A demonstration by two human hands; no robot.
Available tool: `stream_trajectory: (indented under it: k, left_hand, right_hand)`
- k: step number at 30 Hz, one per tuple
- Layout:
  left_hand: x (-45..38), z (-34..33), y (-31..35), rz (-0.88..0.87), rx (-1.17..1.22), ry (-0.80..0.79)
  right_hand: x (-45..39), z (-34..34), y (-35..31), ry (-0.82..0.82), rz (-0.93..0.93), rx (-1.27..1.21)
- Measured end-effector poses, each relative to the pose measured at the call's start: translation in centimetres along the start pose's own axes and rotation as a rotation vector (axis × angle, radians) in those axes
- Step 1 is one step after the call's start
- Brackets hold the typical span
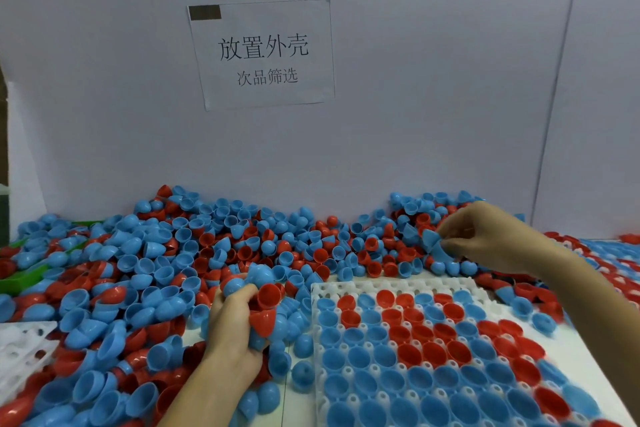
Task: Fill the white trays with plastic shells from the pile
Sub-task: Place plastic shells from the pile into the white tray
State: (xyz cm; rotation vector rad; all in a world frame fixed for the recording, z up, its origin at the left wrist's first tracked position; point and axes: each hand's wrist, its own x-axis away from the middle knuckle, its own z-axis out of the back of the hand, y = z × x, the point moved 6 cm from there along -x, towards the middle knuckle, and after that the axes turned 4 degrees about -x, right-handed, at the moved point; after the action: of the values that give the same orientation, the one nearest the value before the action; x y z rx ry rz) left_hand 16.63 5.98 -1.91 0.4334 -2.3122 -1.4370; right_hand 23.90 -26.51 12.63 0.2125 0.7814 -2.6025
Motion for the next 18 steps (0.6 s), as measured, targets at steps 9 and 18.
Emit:
stream_trajectory:
  k: [9,18]
  left_hand:
    - [0.2,0.0,0.1,-0.045,0.012,0.028]
    - [0.5,0.1,0.2,-0.047,0.032,0.058]
  right_hand:
    - [1.2,-0.7,9.0,-0.097,-0.208,0.422]
    - [0.2,-5.1,11.4,-0.217,-0.268,0.598]
